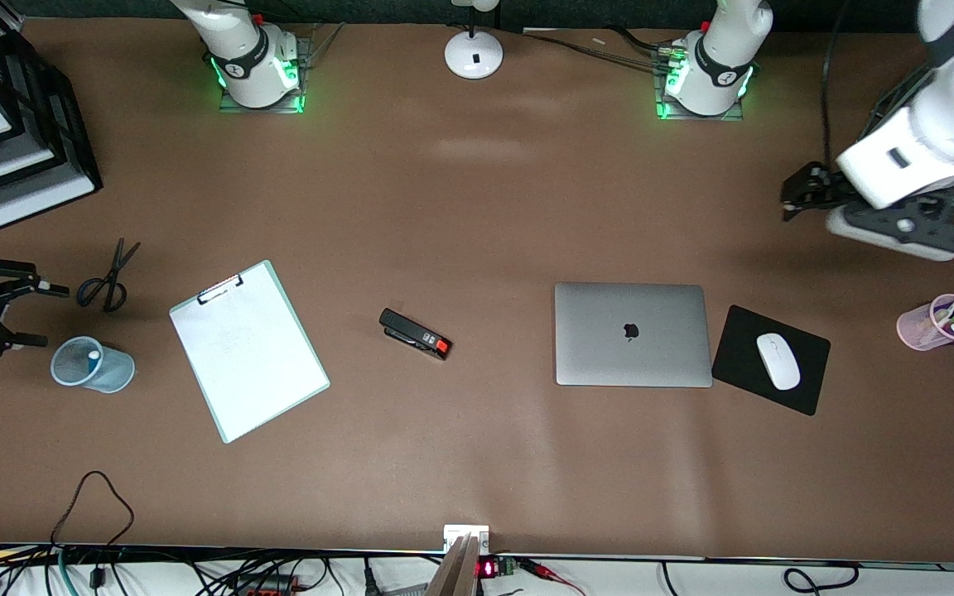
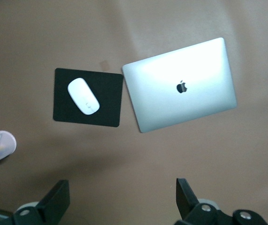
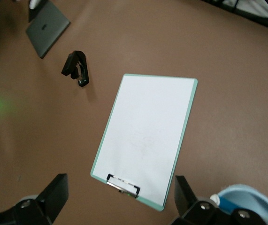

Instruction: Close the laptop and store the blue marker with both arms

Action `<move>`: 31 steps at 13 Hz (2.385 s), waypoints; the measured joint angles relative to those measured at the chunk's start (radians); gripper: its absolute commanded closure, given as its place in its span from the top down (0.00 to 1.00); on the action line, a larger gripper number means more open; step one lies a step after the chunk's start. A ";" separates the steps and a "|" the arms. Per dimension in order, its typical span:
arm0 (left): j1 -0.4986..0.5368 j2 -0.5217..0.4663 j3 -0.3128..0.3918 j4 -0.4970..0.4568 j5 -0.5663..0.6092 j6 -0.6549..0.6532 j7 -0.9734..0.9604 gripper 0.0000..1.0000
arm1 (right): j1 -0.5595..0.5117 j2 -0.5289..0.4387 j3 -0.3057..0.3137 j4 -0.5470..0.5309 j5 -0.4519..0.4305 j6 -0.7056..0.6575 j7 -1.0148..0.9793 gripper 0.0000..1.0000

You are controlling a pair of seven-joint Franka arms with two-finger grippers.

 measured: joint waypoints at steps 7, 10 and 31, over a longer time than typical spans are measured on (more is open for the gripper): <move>-0.096 -0.089 0.123 -0.111 -0.046 0.031 -0.106 1.00 | 0.127 -0.107 0.002 -0.001 -0.221 -0.048 0.526 1.00; -0.086 -0.073 0.140 -0.129 -0.048 0.045 -0.108 1.00 | 0.166 -0.156 0.002 -0.001 -0.284 -0.084 0.670 1.00; -0.127 -0.081 0.190 -0.129 -0.017 0.089 -0.109 1.00 | 0.327 -0.674 0.048 -0.479 -0.559 0.125 1.252 1.00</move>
